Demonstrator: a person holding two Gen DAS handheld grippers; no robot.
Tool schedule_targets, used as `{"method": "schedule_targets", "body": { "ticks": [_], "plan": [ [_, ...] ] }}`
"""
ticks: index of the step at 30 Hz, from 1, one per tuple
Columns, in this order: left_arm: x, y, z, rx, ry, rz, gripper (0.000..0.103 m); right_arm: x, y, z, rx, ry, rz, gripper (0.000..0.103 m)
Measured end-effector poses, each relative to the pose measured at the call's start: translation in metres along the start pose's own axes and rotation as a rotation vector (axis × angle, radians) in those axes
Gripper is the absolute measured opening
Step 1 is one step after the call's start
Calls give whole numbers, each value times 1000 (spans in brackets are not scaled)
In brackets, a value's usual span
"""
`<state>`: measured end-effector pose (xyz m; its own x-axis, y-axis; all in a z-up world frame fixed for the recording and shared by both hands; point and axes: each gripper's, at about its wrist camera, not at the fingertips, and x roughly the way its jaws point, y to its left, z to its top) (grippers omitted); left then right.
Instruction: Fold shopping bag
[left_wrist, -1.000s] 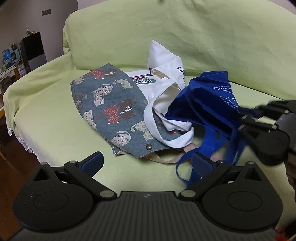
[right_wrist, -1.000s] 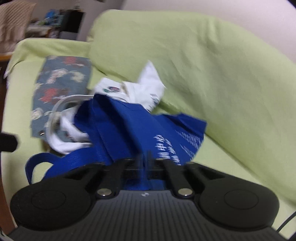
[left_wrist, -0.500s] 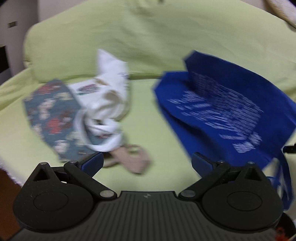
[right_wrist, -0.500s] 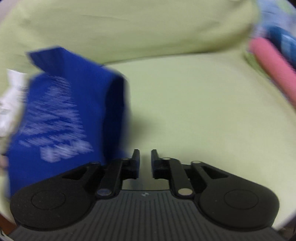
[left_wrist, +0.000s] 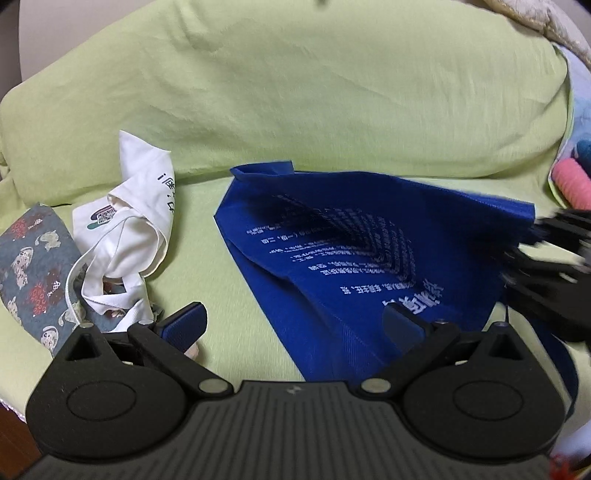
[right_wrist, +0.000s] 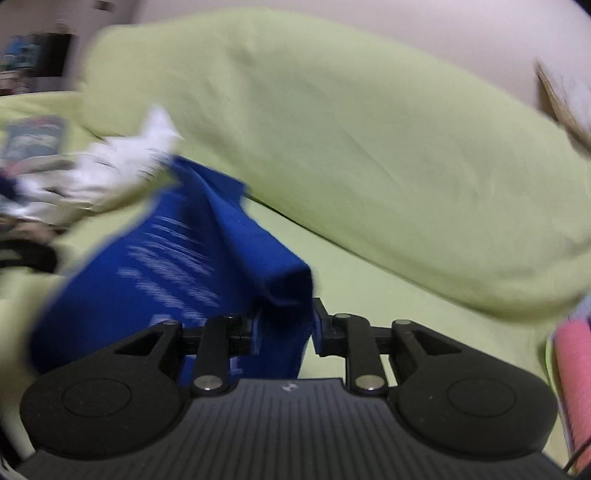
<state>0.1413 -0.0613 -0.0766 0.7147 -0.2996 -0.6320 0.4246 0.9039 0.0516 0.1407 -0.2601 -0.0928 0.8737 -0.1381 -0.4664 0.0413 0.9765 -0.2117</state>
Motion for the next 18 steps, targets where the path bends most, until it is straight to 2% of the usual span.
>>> {"method": "schedule_targets", "body": {
  "ticks": [2,4,6,8,11,12,14,17,18],
  "plan": [
    [3,-3,-1,10,11,0,102,27,-20,-3,136,80,-38,23],
    [7,-6,-3,19,21,0,102,50,-53,-11,347,189,-51,23],
    [13,-8,-4,25,31,-7,102,56,-85,-32,568,279,-25,22],
    [18,-12,0,23,29,-29,102,48,-105,-53,698,298,-2,18],
    [27,-20,8,17,21,-67,102,32,-103,-55,656,304,-25,20],
    [30,-22,11,14,16,-79,102,27,-102,-52,620,314,-46,27],
    [44,-30,14,49,36,-45,102,19,-100,-47,531,332,-116,38],
    [65,-40,14,100,88,21,101,-1,-93,-42,358,279,-284,38],
    [69,-37,9,85,116,24,100,-11,-92,-42,345,243,-261,38]
  ]
}}
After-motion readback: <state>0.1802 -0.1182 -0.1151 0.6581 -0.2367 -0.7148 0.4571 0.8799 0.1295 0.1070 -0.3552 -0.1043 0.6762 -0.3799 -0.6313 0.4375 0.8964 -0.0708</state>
